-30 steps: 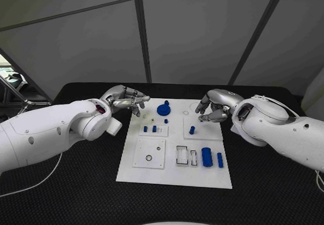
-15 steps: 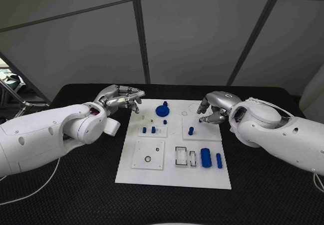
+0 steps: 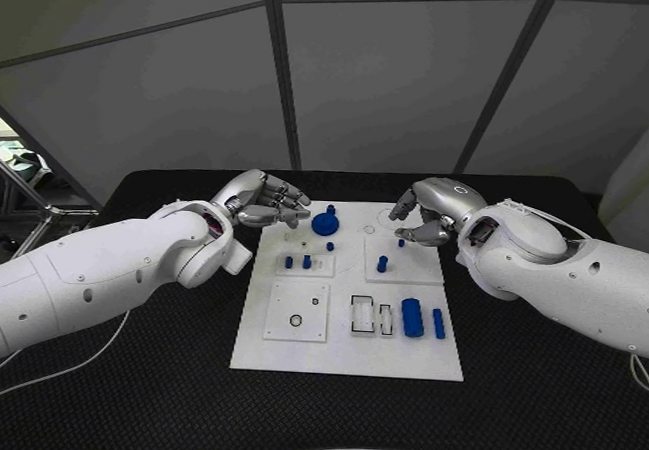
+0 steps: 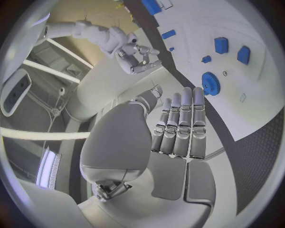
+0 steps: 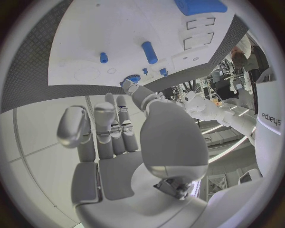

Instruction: Assemble the parts on the task board

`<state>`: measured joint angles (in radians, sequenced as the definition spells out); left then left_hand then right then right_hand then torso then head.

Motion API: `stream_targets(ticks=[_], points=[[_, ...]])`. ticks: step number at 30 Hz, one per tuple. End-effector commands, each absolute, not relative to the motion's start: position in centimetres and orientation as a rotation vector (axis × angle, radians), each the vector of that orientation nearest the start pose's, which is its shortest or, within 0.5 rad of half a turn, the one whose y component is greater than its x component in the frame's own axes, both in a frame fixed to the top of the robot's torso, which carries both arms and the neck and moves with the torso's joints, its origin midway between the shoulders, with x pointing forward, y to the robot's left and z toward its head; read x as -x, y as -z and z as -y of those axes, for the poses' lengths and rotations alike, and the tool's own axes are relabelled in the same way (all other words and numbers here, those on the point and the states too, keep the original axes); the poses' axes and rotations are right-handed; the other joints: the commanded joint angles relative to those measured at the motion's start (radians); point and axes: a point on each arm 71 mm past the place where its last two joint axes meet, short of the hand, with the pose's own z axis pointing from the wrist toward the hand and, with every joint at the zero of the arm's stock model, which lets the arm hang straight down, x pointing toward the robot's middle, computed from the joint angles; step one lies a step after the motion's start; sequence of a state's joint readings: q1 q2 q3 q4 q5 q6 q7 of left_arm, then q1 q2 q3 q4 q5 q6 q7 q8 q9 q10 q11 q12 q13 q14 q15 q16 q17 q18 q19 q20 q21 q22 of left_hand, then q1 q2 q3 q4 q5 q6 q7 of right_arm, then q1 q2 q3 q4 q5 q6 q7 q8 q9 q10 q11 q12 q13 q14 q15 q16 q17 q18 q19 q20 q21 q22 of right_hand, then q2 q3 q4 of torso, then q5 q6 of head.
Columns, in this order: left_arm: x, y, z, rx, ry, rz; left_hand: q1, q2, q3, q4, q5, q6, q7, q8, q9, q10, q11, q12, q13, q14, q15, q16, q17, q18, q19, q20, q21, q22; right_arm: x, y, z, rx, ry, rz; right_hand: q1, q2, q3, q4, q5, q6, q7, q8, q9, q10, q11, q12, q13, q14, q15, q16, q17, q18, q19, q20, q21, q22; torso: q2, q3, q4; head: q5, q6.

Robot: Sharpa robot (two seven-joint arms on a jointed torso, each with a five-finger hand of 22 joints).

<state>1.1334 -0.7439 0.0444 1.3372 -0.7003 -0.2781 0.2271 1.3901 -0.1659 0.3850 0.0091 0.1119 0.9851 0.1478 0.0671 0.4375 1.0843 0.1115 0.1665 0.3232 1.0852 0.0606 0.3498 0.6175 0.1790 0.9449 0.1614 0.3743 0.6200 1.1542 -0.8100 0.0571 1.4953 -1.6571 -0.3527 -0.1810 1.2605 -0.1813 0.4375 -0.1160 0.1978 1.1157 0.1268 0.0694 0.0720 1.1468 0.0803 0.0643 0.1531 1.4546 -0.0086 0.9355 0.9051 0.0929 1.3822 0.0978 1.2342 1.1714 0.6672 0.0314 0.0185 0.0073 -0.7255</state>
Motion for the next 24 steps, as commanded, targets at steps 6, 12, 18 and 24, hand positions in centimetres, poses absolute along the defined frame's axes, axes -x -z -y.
stream_targets(ticks=[6, 12, 18, 24], points=[[-52.4, 19.7, -17.6, -0.022, 0.916, -1.664, 0.001, -0.006, -0.029, -0.007, 0.001, 0.020, 0.004, 0.002, -0.055, 0.007, -0.001, -0.022, -0.071, 0.077, -0.013, 0.029, -0.014, 0.002, 0.065, -0.007, 0.016, 0.006, -49.8, 16.2, 19.8, 0.100, -0.636, -1.475, -0.014, -0.001, -0.011, 0.005, 0.005, 0.000, 0.008, -0.005, -0.001, 0.005, -0.001, 0.002, -0.009, -0.020, -0.001, -0.044, -0.042, 0.008, -0.022, -0.001, -0.033, -0.035, 0.001, 0.0000, -0.0003, -0.001, -0.001], [-52.9, 20.2, -16.1, -0.119, 0.833, -1.705, 0.002, -0.003, -0.054, -0.009, -0.001, 0.034, 0.000, 0.003, -0.096, 0.021, -0.011, -0.027, -0.116, 0.145, -0.032, 0.138, 0.032, 0.002, 0.128, -0.025, 0.069, 0.043, -49.8, 16.2, 19.7, 0.090, -0.643, -1.481, -0.014, 0.001, -0.011, 0.006, 0.006, 0.000, 0.008, -0.005, -0.001, 0.006, -0.001, 0.002, -0.011, -0.021, -0.001, -0.049, -0.046, 0.009, -0.023, -0.001, -0.035, -0.036, 0.001, -0.0004, 0.0011, -0.003, -0.002], [-53.5, 20.5, -15.0, -0.174, 0.759, -1.736, 0.004, -0.002, -0.064, -0.005, 0.003, 0.045, -0.005, 0.004, -0.143, 0.034, -0.018, -0.027, -0.162, 0.162, -0.042, 0.313, 0.115, 0.001, 0.162, -0.041, 0.152, 0.118, -49.8, 16.2, 19.5, 0.084, -0.651, -1.481, -0.013, 0.002, -0.011, 0.006, 0.007, 0.000, 0.008, -0.005, -0.001, 0.006, -0.001, 0.002, -0.012, -0.022, -0.001, -0.052, -0.049, 0.009, -0.024, -0.001, -0.037, -0.039, 0.001, -0.0001, 0.0002, -0.003, -0.003], [-54.1, 20.7, -14.3, -0.199, 0.711, -1.756, 0.004, -0.001, -0.060, -0.001, 0.006, 0.051, -0.005, 0.006, -0.171, 0.039, -0.019, -0.025, -0.189, 0.173, -0.045, 0.458, 0.187, -0.001, 0.160, -0.042, 0.213, 0.180, -49.8, 16.2, 19.4, 0.072, -0.666, -1.477, -0.014, 0.002, -0.012, 0.006, 0.008, -0.001, 0.009, -0.006, -0.002, 0.006, 0.000, 0.002, -0.014, -0.022, -0.001, -0.054, -0.051, 0.010, -0.025, -0.001, -0.039, -0.041, 0.001, 0.0001, 0.0001, -0.003, -0.004]])
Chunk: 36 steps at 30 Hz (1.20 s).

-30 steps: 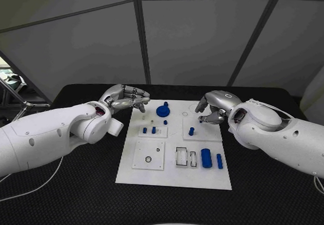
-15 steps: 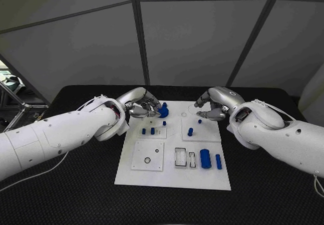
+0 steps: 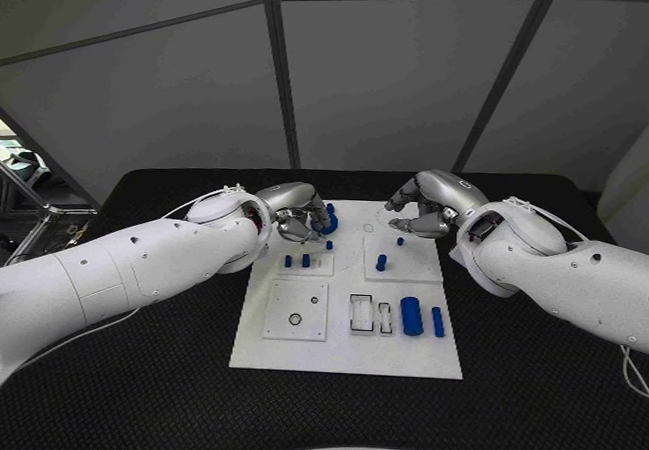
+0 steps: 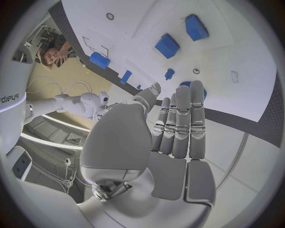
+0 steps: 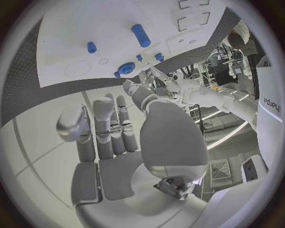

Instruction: Assemble the parts on the task board

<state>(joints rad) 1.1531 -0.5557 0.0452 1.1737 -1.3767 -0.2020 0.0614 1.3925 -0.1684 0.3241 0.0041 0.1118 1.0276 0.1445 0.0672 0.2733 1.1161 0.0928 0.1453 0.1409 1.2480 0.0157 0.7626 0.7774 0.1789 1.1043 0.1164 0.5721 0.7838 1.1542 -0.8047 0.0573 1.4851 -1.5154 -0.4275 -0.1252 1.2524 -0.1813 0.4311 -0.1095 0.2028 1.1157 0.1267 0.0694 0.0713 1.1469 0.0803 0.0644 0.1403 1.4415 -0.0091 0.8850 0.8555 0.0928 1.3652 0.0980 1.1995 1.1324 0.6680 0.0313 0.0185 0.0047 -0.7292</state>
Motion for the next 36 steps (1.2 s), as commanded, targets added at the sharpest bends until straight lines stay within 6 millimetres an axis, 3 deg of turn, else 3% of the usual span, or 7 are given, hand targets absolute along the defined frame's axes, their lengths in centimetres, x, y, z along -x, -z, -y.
stream_targets(ticks=[1, 9, 14, 36], points=[[-54.2, 20.8, -14.2, -0.201, 0.708, -1.759, 0.002, 0.002, 0.002, 0.005, 0.007, 0.009, -0.002, 0.006, -0.010, 0.007, 0.000, -0.004, -0.009, 0.013, 0.000, 0.066, 0.039, -0.001, 0.000, 0.003, 0.022, 0.023, -49.8, 16.2, 19.4, 0.071, -0.667, -1.476, -0.006, 0.002, -0.005, 0.000, 0.003, -0.001, 0.009, -0.006, -0.001, 0.006, 0.000, 0.002, -0.001, -0.009, 0.000, -0.004, -0.001, 0.010, -0.008, -0.001, -0.005, -0.002, 0.000, 0.0002, 0.0001, 0.000, -0.001], [-54.3, 20.8, -13.1, -0.225, 0.690, -1.770, 0.001, 0.002, 0.007, 0.008, 0.006, 0.015, -0.003, 0.009, -0.028, 0.011, -0.003, 0.001, -0.026, 0.055, -0.001, 0.217, 0.134, 0.001, -0.003, 0.003, 0.074, 0.076, -49.8, 16.1, 19.3, 0.065, -0.674, -1.475, -0.006, 0.002, -0.006, 0.001, 0.003, -0.002, 0.010, -0.006, -0.001, 0.005, 0.000, 0.002, -0.002, -0.010, 0.000, -0.007, -0.005, 0.010, -0.009, -0.001, -0.007, -0.003, 0.000, 0.0006, 0.0005, 0.001, -0.004], [-54.3, 20.9, -12.3, -0.244, 0.678, -1.788, 0.000, 0.003, 0.009, 0.010, 0.005, 0.018, -0.004, 0.010, -0.033, 0.015, -0.004, 0.004, -0.031, 0.072, -0.003, 0.266, 0.165, -0.003, 0.011, 0.002, 0.118, 0.115, -49.8, 16.1, 19.2, 0.062, -0.677, -1.473, -0.006, 0.002, -0.006, 0.001, 0.003, -0.002, 0.010, -0.006, -0.001, 0.005, 0.000, 0.002, -0.002, -0.010, 0.000, -0.007, -0.005, 0.010, -0.009, -0.001, -0.007, -0.003, 0.001, 0.0001, 0.0013, 0.000, -0.006], [-54.5, 21.7, -11.2, -0.304, 0.638, -1.860, 0.008, 0.012, 0.026, 0.006, 0.012, 0.028, -0.005, 0.014, -0.043, 0.023, -0.006, 0.010, -0.041, 0.094, -0.005, 0.337, 0.205, -0.017, 0.044, 0.001, 0.222, 0.203, -49.7, 16.0, 19.0, 0.048, -0.687, -1.463, -0.007, 0.004, -0.007, 0.003, 0.004, -0.003, 0.011, -0.006, -0.001, 0.005, 0.000, 0.001, -0.005, -0.011, 0.000, -0.012, -0.009, 0.010, -0.011, 0.000, -0.010, -0.007, -0.001, -0.0001, 0.0020, -0.001, -0.015]])
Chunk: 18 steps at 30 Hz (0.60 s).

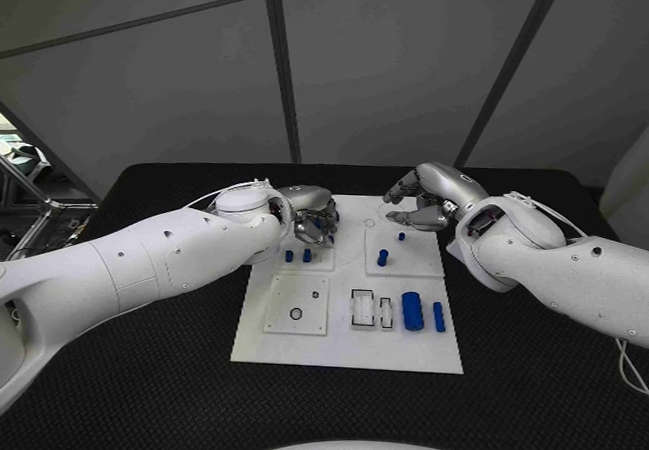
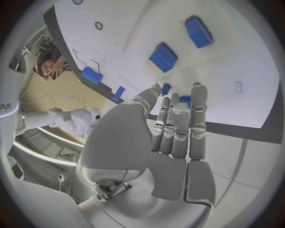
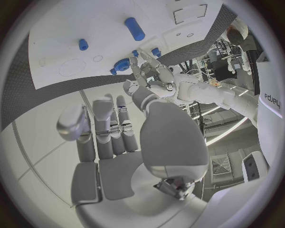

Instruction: Assemble the parts on the task board

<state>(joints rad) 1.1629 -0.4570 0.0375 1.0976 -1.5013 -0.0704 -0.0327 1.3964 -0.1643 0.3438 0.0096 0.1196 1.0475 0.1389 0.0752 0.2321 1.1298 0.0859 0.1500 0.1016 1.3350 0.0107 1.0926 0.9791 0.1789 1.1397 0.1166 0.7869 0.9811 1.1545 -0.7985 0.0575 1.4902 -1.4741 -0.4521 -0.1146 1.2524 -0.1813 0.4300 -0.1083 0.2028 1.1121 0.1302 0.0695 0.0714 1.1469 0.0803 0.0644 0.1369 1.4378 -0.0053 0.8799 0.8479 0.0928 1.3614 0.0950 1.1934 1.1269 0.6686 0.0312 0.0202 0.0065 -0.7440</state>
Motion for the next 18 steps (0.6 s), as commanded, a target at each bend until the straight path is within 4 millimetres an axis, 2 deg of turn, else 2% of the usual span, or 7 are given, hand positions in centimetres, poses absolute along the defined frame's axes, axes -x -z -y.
stream_targets(ticks=[1, 9, 18], points=[[-54.57, 21.75, -11.13, -0.305, 0.638, -1.861, 0.005, 0.009, 0.008, 0.000, 0.004, 0.009, 0.001, 0.006, -0.002, 0.010, 0.000, 0.005, -0.002, 0.009, -0.001, 0.011, 0.006, -0.018, 0.011, 0.000, 0.013, 0.011, -49.72, 15.96, 19.00, 0.047, -0.687, -1.462, -0.007, 0.004, -0.005, 0.001, 0.004, 0.001, 0.007, -0.006, -0.002, 0.005, 0.000, 0.001, -0.001, -0.007, -0.003, -0.007, -0.001, 0.011, -0.007, 0.003, -0.004, -0.001, -0.001, -0.0002, 0.0003, -0.003, 0.000], [-54.72, 21.94, -10.84, -0.312, 0.639, -1.865, 0.011, 0.019, 0.023, -0.005, 0.006, 0.018, -0.001, 0.010, -0.006, 0.021, -0.003, 0.010, -0.006, 0.024, -0.004, 0.050, 0.031, -0.025, 0.030, -0.002, 0.070, 0.059, -49.74, 15.97, 18.89, 0.044, -0.690, -1.463, -0.008, 0.005, -0.006, 0.002, 0.004, 0.001, 0.007, -0.006, -0.002, 0.005, 0.001, 0.001, -0.002, -0.007, -0.003, -0.009, -0.003, 0.011, -0.008, 0.003, -0.005, -0.002, -0.002, 0.0003, 0.0001, -0.002, 0.000], [-54.92, 22.14, -10.74, -0.312, 0.636, -1.869, 0.015, 0.027, 0.033, -0.009, 0.007, 0.024, -0.002, 0.012, -0.008, 0.028, -0.005, 0.012, -0.008, 0.031, -0.005, 0.067, 0.041, -0.028, 0.038, -0.004, 0.096, 0.080, -49.75, 16.01, 18.80, 0.045, -0.692, -1.469, -0.008, 0.005, -0.006, 0.002, 0.004, 0.001, 0.007, -0.006, -0.002, 0.005, 0.001, 0.001, -0.002, -0.007, -0.003, -0.009, -0.003, 0.011, -0.008, 0.003, -0.005, -0.002, -0.001, 0.0003, -0.0003, 0.000, -0.001]])
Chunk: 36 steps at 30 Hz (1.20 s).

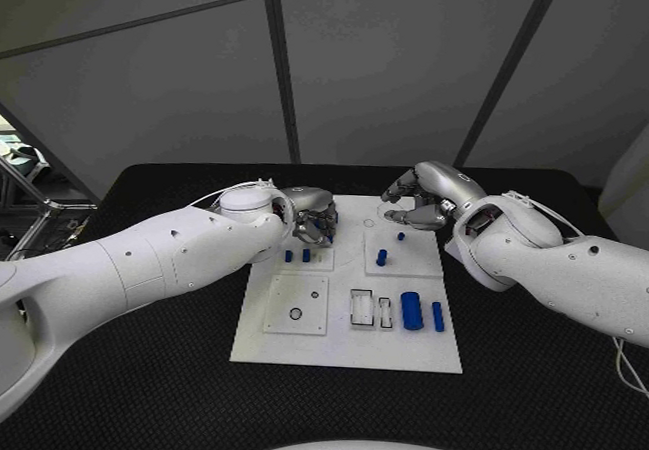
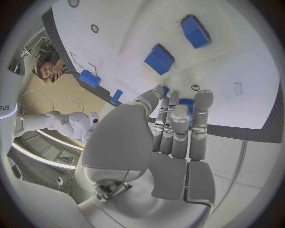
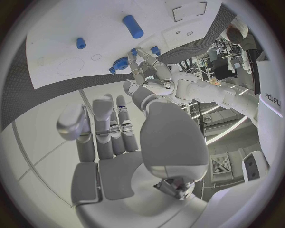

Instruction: Assemble the parts on the task board

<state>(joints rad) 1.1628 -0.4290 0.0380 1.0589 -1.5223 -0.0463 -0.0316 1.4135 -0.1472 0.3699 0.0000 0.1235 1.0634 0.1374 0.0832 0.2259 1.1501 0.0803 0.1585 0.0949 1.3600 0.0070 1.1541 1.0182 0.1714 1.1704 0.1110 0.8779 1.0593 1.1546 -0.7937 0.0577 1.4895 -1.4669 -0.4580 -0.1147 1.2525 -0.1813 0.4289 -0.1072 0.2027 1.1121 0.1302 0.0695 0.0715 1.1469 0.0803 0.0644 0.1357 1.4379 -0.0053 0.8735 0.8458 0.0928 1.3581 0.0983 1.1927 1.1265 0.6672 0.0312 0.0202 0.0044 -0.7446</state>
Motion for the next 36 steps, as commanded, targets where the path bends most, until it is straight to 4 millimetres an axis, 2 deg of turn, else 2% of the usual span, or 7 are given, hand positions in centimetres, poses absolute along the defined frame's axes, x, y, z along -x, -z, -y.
stream_targets(ticks=[1, 16, 18, 20, 28, 32, 36], points=[[-54.93, 22.15, -10.73, -0.312, 0.636, -1.870, -0.002, 0.010, 0.007, 0.001, 0.003, 0.008, -0.001, 0.004, -0.001, 0.007, 0.000, 0.004, -0.002, 0.006, -0.002, 0.006, 0.002, -0.021, 0.007, 0.002, 0.005, 0.003, -49.75, 16.01, 18.80, 0.045, -0.692, -1.469, -0.008, 0.005, -0.005, 0.001, 0.004, 0.001, 0.007, -0.006, -0.002, 0.005, 0.001, 0.001, -0.001, -0.007, -0.003, -0.003, -0.001, 0.011, -0.004, -0.001, -0.004, -0.002, 0.000, 0.0003, -0.0003, 0.002, 0.000], [-55.14, 22.58, -10.50, -0.316, 0.631, -1.884, 0.005, 0.029, 0.028, -0.012, 0.013, 0.033, -0.006, 0.013, -0.004, 0.032, -0.008, 0.011, -0.005, 0.035, -0.009, 0.057, 0.039, -0.033, 0.043, -0.004, 0.089, 0.071, -49.73, 16.04, 18.68, 0.046, -0.695, -1.476, -0.008, 0.006, -0.005, 0.003, 0.005, 0.001, 0.007, -0.006, -0.002, 0.004, 0.001, 0.001, -0.003, -0.008, -0.003, -0.007, -0.005, 0.011, -0.005, 0.000, -0.006, -0.003, 0.000, 0.0003, -0.0001, 0.002, -0.003], [-55.15, 22.63, -10.51, -0.316, 0.631, -1.883, 0.009, 0.033, 0.033, -0.018, 0.031, 0.042, -0.007, 0.014, -0.003, 0.041, -0.010, 0.012, -0.005, 0.040, -0.012, 0.062, 0.041, -0.036, 0.049, -0.006, 0.103, 0.082, -49.72, 16.04, 18.68, 0.047, -0.695, -1.477, -0.008, 0.006, -0.005, 0.003, 0.005, 0.001, 0.007, -0.006, -0.002, 0.004, 0.001, 0.001, -0.003, -0.008, -0.003, -0.007, -0.005, 0.011, -0.005, 0.000, -0.006, -0.003, 0.000, 0.0001, 0.0005, 0.003, -0.004], [-55.16, 22.67, -10.51, -0.316, 0.631, -1.883, 0.010, 0.032, 0.039, -0.025, 0.069, 0.045, -0.005, 0.011, -0.004, 0.043, -0.010, 0.008, -0.006, 0.043, -0.013, 0.065, 0.040, -0.036, 0.050, -0.008, 0.111, 0.089, -49.71, 16.04, 18.67, 0.047, -0.696, -1.478, -0.008, 0.006, -0.005, 0.003, 0.005, 0.001, 0.007, -0.006, -0.002, 0.004, 0.001, 0.001, -0.003, -0.008, -0.003, -0.007, -0.005, 0.011, -0.005, 0.000, -0.006, -0.003, 0.000, 0.0004, 0.0009, 0.003, -0.004], [-55.03, 22.50, -10.59, -0.312, 0.655, -1.842, 0.012, 0.033, 0.055, -0.048, 0.138, 0.063, -0.004, 0.007, -0.006, 0.061, -0.011, 0.000, -0.006, 0.055, -0.016, 0.076, 0.041, -0.043, 0.068, -0.011, 0.157, 0.127, -49.69, 16.03, 18.75, 0.044, -0.696, -1.479, -0.009, 0.008, -0.006, 0.004, 0.005, 0.002, 0.007, -0.005, -0.001, 0.005, 0.001, 0.001, -0.004, -0.008, -0.003, -0.010, -0.008, 0.011, -0.006, 0.000, -0.008, -0.004, -0.001, -0.0003, 0.0034, 0.004, -0.003], [-54.80, 22.25, -10.80, -0.297, 0.684, -1.811, 0.010, 0.033, 0.056, -0.051, 0.146, 0.068, -0.004, 0.007, -0.006, 0.065, -0.012, -0.001, -0.006, 0.058, -0.017, 0.078, 0.042, -0.045, 0.075, -0.012, 0.169, 0.137, -49.68, 16.02, 18.87, 0.042, -0.695, -1.478, -0.010, 0.008, -0.006, 0.005, 0.004, 0.003, 0.007, -0.005, -0.001, 0.005, 0.001, 0.002, -0.005, -0.008, -0.003, -0.010, -0.008, 0.011, -0.006, 0.000, -0.008, -0.004, -0.002, -0.0011, 0.0028, 0.006, -0.004], [-54.51, 21.89, -11.14, -0.270, 0.718, -1.783, 0.008, 0.033, 0.056, -0.051, 0.147, 0.069, -0.004, 0.007, -0.006, 0.066, -0.012, -0.002, -0.006, 0.059, -0.017, 0.078, 0.041, -0.046, 0.077, -0.013, 0.173, 0.140, -49.70, 16.03, 18.99, 0.037, -0.695, -1.478, -0.010, 0.008, -0.006, 0.005, 0.004, 0.003, 0.007, -0.005, -0.001, 0.005, 0.001, 0.002, -0.005, -0.008, -0.003, -0.010, -0.008, 0.011, -0.006, 0.000, -0.008, -0.004, -0.003, -0.0002, 0.0025, 0.009, -0.001]])
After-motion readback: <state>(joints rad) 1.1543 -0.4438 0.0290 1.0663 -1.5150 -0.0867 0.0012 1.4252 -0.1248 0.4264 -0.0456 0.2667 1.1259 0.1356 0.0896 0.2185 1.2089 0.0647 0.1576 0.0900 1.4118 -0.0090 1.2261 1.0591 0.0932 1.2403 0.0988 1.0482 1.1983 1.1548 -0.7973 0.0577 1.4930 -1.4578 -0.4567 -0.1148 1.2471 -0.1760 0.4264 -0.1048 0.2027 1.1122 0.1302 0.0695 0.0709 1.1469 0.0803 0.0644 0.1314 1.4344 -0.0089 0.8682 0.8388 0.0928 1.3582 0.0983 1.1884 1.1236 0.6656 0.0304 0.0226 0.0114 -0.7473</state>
